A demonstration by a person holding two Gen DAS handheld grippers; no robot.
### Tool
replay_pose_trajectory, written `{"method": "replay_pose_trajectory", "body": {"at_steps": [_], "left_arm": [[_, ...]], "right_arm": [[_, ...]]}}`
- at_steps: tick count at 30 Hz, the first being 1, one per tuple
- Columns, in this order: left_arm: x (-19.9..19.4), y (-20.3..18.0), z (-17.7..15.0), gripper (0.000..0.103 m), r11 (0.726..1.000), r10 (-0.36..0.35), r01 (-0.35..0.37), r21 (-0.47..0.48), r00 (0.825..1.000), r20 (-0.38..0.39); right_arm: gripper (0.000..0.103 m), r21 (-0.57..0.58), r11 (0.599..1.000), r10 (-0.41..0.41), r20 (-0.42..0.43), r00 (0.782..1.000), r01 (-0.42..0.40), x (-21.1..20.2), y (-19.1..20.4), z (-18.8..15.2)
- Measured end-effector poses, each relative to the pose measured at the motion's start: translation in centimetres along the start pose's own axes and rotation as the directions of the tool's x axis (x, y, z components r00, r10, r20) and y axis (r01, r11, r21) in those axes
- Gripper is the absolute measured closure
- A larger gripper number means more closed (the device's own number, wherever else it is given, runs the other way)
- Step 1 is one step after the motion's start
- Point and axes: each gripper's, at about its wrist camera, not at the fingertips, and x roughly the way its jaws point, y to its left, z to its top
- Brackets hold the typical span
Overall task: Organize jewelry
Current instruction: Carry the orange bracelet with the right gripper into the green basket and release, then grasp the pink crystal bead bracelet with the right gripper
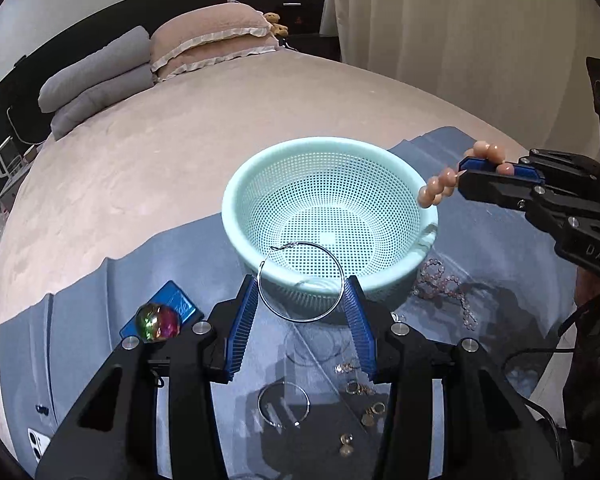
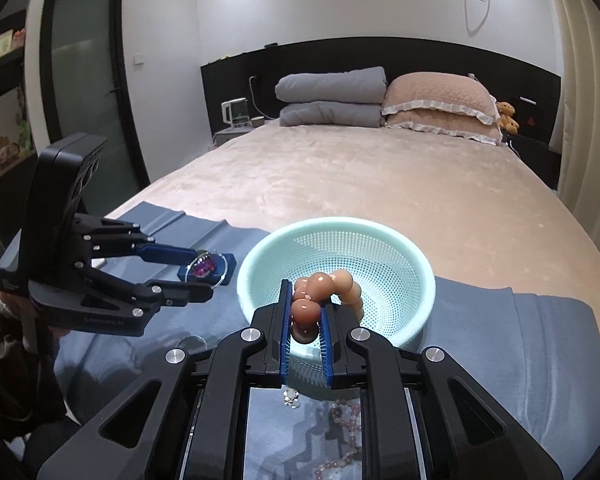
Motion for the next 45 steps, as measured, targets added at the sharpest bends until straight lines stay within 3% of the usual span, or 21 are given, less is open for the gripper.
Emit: {"method": "replay_pose_trajectory", "body": {"at_steps": [8, 17, 19, 20, 21, 23, 26, 29, 31, 45], "left_arm": [[4.7, -0.4, 1.8, 0.057, 0.999, -0.008, 0.010, 0.033, 0.999, -0.051], [5.3, -0.4, 1.8, 0.057, 0.999, -0.009, 0.013, 0.047, 0.997, -0.073], [4.9, -0.4, 1.8, 0.051, 0.999, 0.011, -0.007, 0.053, 0.997, -0.074], [4.7, -0.4, 1.7, 0.040, 0.998, 0.030, -0.026, 0.060, 0.997, -0.073], [4.3, -0.5, 1.6, 0.036, 0.997, 0.046, -0.042, 0.066, 0.997, -0.068], [3.5, -0.3, 1.5, 0.029, 0.997, 0.051, -0.047, 0.063, 0.997, -0.062], [2.5, -0.3, 1.0, 0.018, 0.996, 0.061, -0.057, 0.062, 0.996, -0.062], [1.6, -0.1, 0.5, 0.015, 0.995, 0.081, -0.077, 0.061, 0.994, -0.074], [0.8, 0.2, 0.1, 0.009, 0.995, 0.095, -0.091, 0.050, 0.992, -0.080], [-3.4, 1.8, -5.1, 0.006, 0.996, 0.063, -0.070, -0.059, 0.992, -0.109]], "right_arm": [[0.091, 0.047, 0.999, 0.005, -0.051, 0.999, -0.003, 4.0, -2.6, -0.6], [0.087, 0.086, 0.996, -0.007, -0.094, 0.996, 0.015, 5.1, -3.6, -0.5], [0.069, 0.089, 0.995, -0.025, -0.094, 0.995, 0.034, 4.6, -3.5, -0.3], [0.053, 0.085, 0.995, -0.044, -0.087, 0.995, 0.051, 4.2, -3.4, -0.3], [0.046, 0.081, 0.995, -0.060, -0.074, 0.995, 0.066, 3.7, -3.2, -0.1], [0.045, 0.084, 0.994, -0.067, -0.062, 0.996, 0.072, 2.8, -3.0, 0.2], [0.030, 0.087, 0.991, -0.101, -0.047, 0.994, 0.105, 1.3, -2.8, 0.6], [0.019, 0.099, 0.987, -0.125, -0.043, 0.991, 0.129, -0.1, -2.6, 0.8], [0.018, 0.114, 0.984, -0.132, -0.039, 0.991, 0.135, -1.0, -2.5, 0.9], [0.017, 0.141, 0.967, -0.206, -0.049, 0.977, 0.211, -6.4, -0.8, -1.2]]}}
